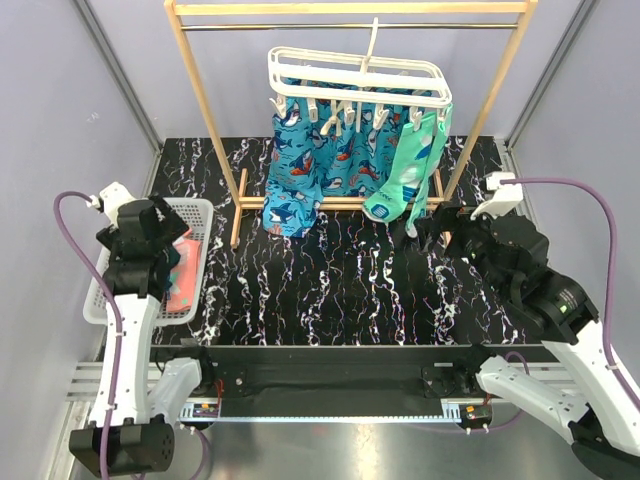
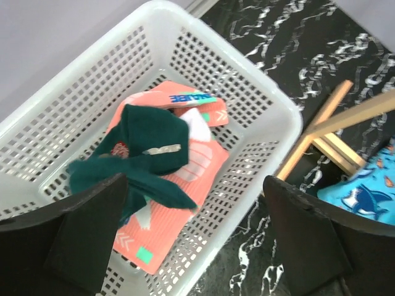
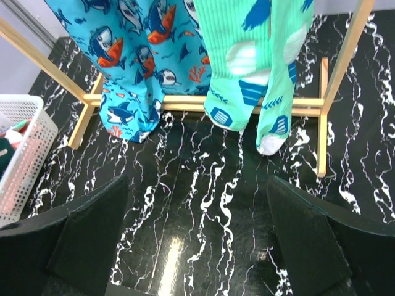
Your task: Remove the socks clipped to the hanger
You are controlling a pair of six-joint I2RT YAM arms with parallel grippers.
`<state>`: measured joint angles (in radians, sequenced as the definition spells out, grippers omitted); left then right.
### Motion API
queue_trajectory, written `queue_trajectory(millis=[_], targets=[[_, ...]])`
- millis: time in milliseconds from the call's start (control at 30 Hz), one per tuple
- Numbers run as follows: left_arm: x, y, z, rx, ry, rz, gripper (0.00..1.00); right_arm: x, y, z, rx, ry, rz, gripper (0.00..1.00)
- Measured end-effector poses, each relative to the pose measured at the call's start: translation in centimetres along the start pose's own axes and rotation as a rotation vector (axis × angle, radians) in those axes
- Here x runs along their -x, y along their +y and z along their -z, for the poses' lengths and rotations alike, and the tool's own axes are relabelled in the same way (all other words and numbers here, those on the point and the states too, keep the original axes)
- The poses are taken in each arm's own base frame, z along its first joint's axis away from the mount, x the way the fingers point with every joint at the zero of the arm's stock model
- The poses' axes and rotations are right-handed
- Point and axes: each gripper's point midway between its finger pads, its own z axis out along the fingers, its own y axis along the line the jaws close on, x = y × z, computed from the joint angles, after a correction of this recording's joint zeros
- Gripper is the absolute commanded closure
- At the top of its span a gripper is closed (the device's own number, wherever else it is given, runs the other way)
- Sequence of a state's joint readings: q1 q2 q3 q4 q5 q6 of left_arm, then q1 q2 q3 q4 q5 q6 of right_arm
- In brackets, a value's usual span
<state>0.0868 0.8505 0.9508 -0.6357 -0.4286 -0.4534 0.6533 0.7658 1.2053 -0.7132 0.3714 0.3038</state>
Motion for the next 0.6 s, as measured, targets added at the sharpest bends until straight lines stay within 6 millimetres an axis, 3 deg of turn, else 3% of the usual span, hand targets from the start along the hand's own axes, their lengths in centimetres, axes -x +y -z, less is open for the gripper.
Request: queue_trajectory(millis=[167,333,600], targets=[[-0.2,-2.5,1.4,-0.173,0.019,-0.009,0.01,-2.2,-0.4,-0.8,-0.018,0.047,0.001,0.0],[-1.5,-5.3,2.5,-0.354,0.082,-0.018,0.01,-4.6,-0.8,-1.9,-0.043,0.107,0.001,0.0],[-8.0,-11.0,7.0,-0.826,0.312,-0.072,0.01,-6.8,-0.8,-4.3,-0.062,0.116,-0.003,0.0]])
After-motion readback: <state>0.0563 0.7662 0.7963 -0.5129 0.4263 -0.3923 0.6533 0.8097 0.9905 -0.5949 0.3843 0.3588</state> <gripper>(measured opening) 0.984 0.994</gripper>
